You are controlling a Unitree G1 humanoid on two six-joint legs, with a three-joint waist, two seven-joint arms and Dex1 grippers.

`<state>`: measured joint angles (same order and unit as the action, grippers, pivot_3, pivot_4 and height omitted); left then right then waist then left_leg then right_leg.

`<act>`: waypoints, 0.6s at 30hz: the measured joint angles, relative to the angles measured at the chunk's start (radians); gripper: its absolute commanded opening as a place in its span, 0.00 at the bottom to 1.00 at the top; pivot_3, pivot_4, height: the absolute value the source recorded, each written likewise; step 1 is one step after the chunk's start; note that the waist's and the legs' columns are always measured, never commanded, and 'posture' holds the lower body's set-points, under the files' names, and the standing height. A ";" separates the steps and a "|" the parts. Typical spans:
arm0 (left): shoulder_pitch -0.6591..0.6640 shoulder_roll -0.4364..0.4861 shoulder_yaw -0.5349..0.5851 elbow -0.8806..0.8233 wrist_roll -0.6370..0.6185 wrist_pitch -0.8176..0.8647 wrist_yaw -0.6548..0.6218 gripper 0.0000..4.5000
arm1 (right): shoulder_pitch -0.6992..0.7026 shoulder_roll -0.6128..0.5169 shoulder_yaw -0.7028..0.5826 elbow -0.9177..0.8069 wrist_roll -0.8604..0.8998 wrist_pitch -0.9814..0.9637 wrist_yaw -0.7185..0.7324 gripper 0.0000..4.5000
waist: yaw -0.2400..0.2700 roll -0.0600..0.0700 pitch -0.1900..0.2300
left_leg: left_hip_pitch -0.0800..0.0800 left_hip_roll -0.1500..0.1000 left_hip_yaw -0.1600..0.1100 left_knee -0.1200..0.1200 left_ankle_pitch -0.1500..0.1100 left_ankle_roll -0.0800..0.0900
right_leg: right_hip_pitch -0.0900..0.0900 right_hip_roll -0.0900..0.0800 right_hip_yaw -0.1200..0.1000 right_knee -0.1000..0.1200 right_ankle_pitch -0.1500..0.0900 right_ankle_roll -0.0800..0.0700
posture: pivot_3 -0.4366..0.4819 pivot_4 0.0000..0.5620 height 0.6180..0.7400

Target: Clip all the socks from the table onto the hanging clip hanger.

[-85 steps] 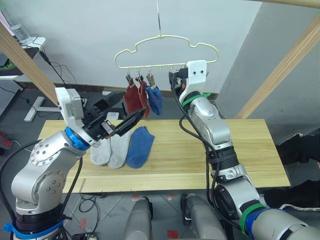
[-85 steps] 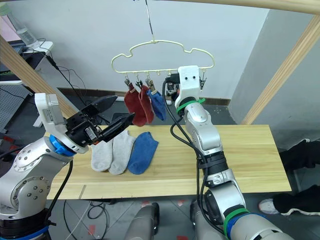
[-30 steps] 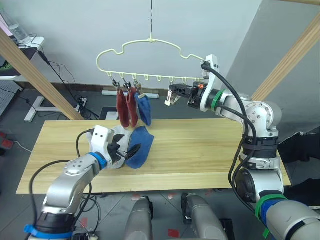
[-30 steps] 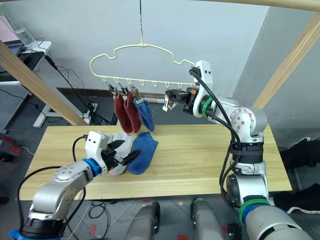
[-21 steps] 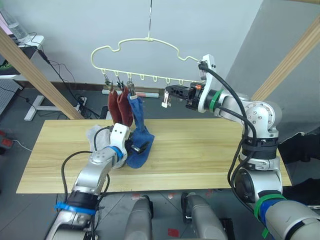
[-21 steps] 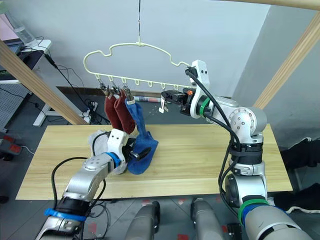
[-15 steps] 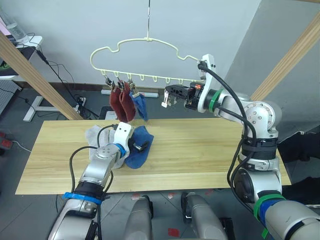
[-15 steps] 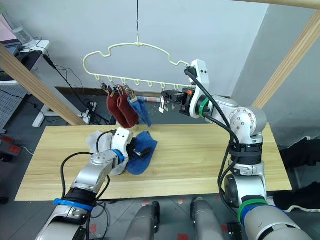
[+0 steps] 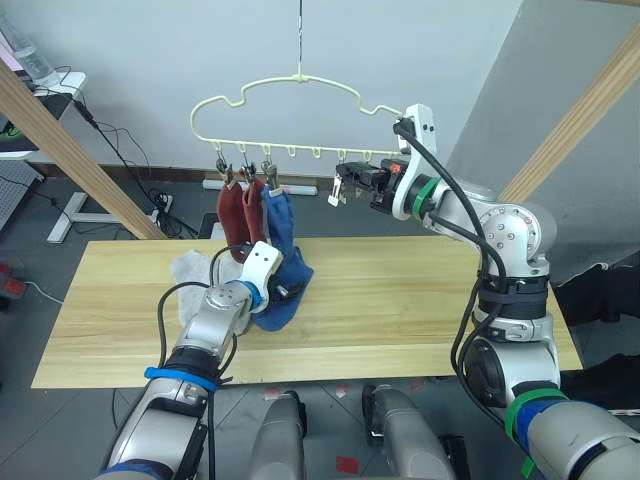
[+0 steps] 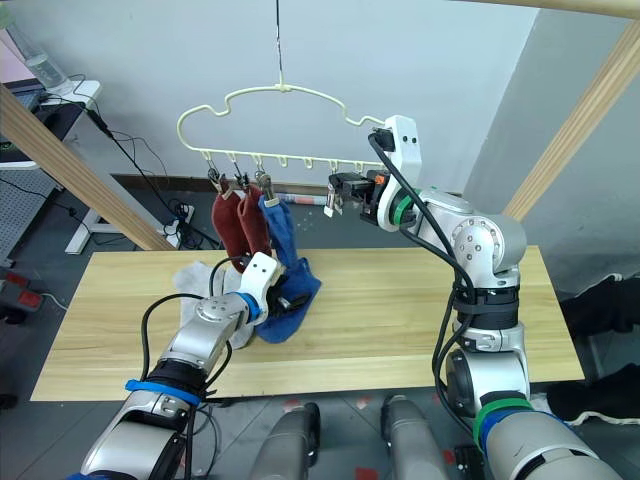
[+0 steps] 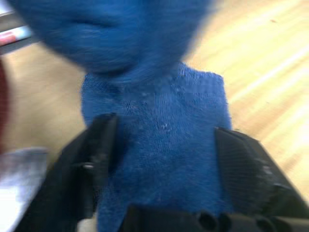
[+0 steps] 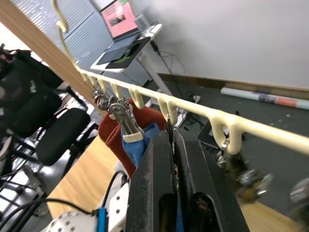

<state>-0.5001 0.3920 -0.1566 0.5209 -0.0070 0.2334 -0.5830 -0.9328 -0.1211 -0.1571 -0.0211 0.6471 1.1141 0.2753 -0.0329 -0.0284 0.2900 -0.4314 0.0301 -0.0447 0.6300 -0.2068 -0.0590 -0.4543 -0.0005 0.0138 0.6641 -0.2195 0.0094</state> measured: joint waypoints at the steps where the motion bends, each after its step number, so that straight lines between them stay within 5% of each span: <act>1: 0.008 0.000 -0.001 -0.011 0.000 0.002 -0.006 0.52 | -0.004 0.000 0.001 0.009 -0.001 -0.006 0.000 0.00 | 0.000 0.000 0.000 | 0.000 0.000 0.000 0.000 0.000 0.000 | 0.000 0.000 0.000 0.000 0.000 0.000 | 0.46 0.49 1.00; 10: 0.075 0.001 -0.003 -0.099 0.001 0.019 -0.045 0.00 | -0.027 -0.007 0.005 0.058 -0.016 -0.042 0.000 0.00 | 0.000 0.000 0.000 | 0.000 0.000 0.000 0.000 0.000 0.000 | 0.000 0.000 0.000 0.001 0.000 0.000 | 0.47 0.50 1.00; 18: 0.165 0.004 0.024 -0.253 -0.072 0.016 -0.128 0.00 | -0.034 -0.008 0.006 0.096 -0.038 -0.068 0.000 0.00 | 0.000 0.000 0.000 | 0.000 0.001 -0.001 0.000 0.000 0.000 | 0.000 0.000 0.000 0.001 0.000 -0.001 | 0.48 0.52 1.00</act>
<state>-0.3355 0.3964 -0.1323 0.2679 -0.0790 0.2496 -0.7112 -0.9669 -0.1293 -0.1510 0.0749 0.6093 1.0465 0.2752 -0.0324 -0.0284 0.2901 -0.4316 0.0306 -0.0452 0.6301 -0.2067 -0.0589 -0.4546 -0.0006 0.0136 0.6648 -0.2192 0.0087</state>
